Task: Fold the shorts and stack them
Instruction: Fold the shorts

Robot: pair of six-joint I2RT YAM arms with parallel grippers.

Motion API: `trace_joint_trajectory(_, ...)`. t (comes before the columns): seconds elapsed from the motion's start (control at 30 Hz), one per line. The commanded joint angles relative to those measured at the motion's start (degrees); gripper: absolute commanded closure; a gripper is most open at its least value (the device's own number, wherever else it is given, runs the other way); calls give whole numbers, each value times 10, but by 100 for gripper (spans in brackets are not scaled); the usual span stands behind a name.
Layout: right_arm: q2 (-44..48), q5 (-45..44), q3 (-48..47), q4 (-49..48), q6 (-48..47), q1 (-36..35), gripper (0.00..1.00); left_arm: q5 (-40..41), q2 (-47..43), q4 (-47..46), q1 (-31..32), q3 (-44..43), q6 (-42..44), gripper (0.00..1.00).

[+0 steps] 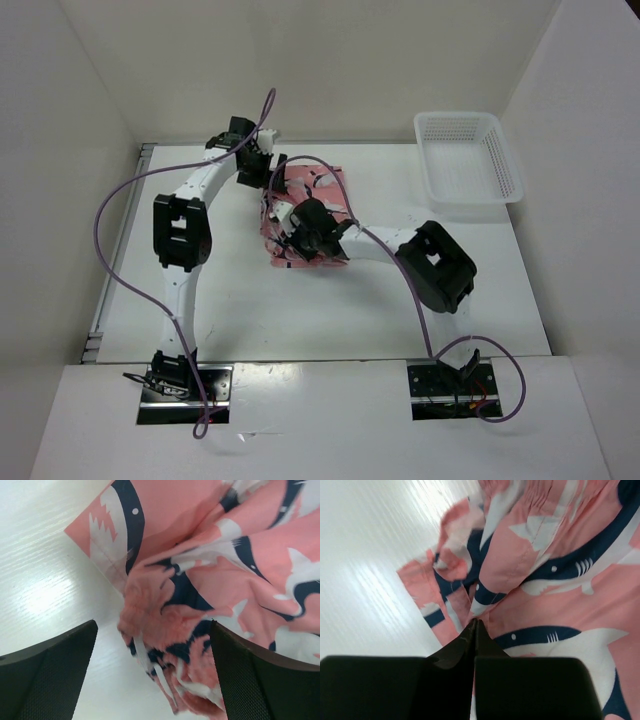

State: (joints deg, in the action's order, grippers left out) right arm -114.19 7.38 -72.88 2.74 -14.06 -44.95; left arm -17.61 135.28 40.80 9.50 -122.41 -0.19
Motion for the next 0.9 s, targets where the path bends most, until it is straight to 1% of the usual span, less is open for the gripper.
trace_joint_trajectory(0.0,57,19,-72,31,3,-16,100,-9,-98,-7,-4,7,2,0)
trace_joint_trajectory(0.03,68,25,-83,45,17,-16,99,-9,-134,-13,-4,16,2,0)
trace_joint_trajectory(0.07,89,34,-95,59,25,-16,99,-19,-150,-13,-4,25,2,0)
trace_joint_trajectory(0.13,109,34,-123,105,45,-16,99,-51,-195,-13,3,66,2,0)
trace_joint_trajectory(0.2,141,34,-128,139,59,-7,99,-79,-218,-19,15,102,2,2)
trace_joint_trajectory(0.23,150,34,-122,147,74,9,99,-79,-230,-19,15,137,2,6)
trace_joint_trajectory(0.3,165,34,-88,154,84,27,99,-94,-230,-26,30,167,2,15)
trace_joint_trajectory(0.33,165,34,-59,154,93,43,99,-94,-230,-26,30,194,2,22)
trace_joint_trajectory(0.37,165,26,-46,144,99,50,100,-94,-223,-35,37,206,2,37)
trace_joint_trajectory(0.43,150,20,-15,129,99,62,100,-94,-207,-48,37,225,2,49)
trace_joint_trajectory(0.5,131,20,1,119,86,67,100,-94,-188,-48,42,232,2,60)
trace_joint_trajectory(0.63,88,5,27,101,80,67,100,-50,-163,-48,54,259,2,60)
trace_joint_trajectory(0.67,71,-3,27,101,100,74,100,-43,-156,-53,54,267,2,60)
trace_joint_trajectory(0.73,58,-3,32,101,112,93,100,-17,-156,-53,54,293,2,60)
trace_joint_trajectory(0.83,52,-17,47,101,121,93,100,18,-143,-58,54,321,2,60)
trace_joint_trajectory(0.87,52,-18,47,101,127,93,100,18,-143,-53,54,328,2,60)
